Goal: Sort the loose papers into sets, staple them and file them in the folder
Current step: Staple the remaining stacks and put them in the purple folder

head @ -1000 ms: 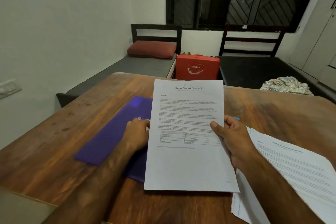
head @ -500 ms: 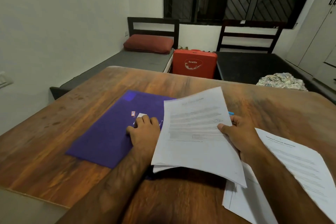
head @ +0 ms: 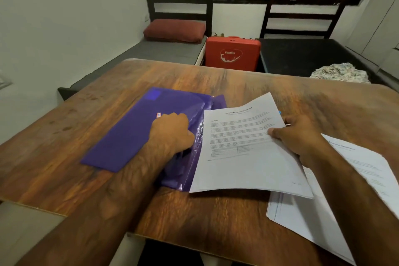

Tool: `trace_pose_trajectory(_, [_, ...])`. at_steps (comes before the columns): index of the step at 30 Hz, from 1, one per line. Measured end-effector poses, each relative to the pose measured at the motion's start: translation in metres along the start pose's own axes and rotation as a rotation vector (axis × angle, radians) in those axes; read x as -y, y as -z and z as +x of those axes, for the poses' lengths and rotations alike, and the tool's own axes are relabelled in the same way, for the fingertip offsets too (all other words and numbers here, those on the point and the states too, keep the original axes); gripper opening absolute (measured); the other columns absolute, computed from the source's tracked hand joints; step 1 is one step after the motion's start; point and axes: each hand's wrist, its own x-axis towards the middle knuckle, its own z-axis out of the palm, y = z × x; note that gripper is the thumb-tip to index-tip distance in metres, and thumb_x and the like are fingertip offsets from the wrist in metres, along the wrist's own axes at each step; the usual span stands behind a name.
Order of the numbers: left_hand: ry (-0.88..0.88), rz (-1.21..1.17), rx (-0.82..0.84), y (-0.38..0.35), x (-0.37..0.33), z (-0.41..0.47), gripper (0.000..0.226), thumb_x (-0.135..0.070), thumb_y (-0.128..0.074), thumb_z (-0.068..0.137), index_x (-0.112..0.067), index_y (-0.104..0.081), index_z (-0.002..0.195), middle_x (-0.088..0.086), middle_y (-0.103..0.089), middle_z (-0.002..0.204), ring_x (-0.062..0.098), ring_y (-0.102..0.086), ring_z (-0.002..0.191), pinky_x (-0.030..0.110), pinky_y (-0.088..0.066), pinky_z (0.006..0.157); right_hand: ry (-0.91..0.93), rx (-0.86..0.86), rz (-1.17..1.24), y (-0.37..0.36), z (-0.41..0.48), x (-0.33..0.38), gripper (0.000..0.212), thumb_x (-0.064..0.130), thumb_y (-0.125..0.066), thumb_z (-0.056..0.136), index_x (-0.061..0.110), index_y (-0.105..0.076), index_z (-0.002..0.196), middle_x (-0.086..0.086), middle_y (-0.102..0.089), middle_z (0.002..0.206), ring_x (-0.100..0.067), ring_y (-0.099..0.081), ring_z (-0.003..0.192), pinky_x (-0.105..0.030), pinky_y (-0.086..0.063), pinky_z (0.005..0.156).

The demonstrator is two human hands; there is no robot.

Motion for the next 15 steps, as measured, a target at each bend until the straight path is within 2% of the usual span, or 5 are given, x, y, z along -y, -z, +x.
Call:
trace_pose_trajectory(5, [-0.153,-0.006,-0.001,0.008,0.010,0.005,0.029,-0.016,-0.045,0.096,-0.016,-0.037,0.123,0.002,-0.048,0.074,0.026,-0.045,0.065,0.038,-0.035,0.061,0.034,-0.038,-0.015,-0.005,0.010,0.012,0.018,0.005,-0.070,0.096,0.009,-0.070,0.113,-0.007,-0.074,0.115,-0.023,-0.071,0.080,-0.030,-0.054,0.063])
trace_pose_trajectory(8, [-0.217,0.000,0.044,0.013,0.019,0.008,0.018,-0.015,-0.041,0.099,-0.017,-0.054,0.110,0.005,-0.062,0.087,0.029,-0.056,0.075,0.044,-0.047,0.067,0.050,-0.101,0.008,-0.009,0.018,0.015,0.010,0.008,-0.068,0.099,0.015,-0.064,0.104,-0.006,-0.070,0.121,-0.020,-0.067,0.078,-0.029,-0.050,0.058])
trace_pose_trajectory(10, [-0.204,-0.019,0.083,0.015,0.022,0.008,0.021,-0.016,-0.042,0.096,-0.016,-0.063,0.094,0.005,-0.068,0.090,0.027,-0.062,0.079,0.042,-0.051,0.069,0.075,-0.125,0.023,-0.016,0.022,0.017,0.012,0.011,-0.067,0.100,0.020,-0.061,0.104,-0.004,-0.069,0.127,-0.022,-0.068,0.084,-0.030,-0.053,0.065])
trace_pose_trajectory(13, [-0.183,-0.078,0.111,0.018,0.025,0.005,0.009,-0.024,-0.058,0.084,-0.018,-0.061,0.090,0.000,-0.068,0.084,0.023,-0.063,0.077,0.038,-0.053,0.066,0.121,-0.153,0.043,-0.027,0.027,0.019,0.013,0.017,-0.067,0.101,0.024,-0.060,0.109,-0.001,-0.069,0.130,-0.026,-0.070,0.096,-0.036,-0.058,0.079])
trace_pose_trajectory(15, [-0.190,-0.092,0.157,0.021,0.026,0.003,0.019,-0.027,-0.065,0.079,-0.020,-0.056,0.095,-0.002,-0.065,0.084,0.020,-0.062,0.077,0.035,-0.050,0.064,0.131,-0.183,0.032,-0.031,0.029,0.020,0.014,0.019,-0.067,0.101,0.025,-0.060,0.111,0.000,-0.068,0.130,-0.026,-0.070,0.096,-0.038,-0.059,0.081])
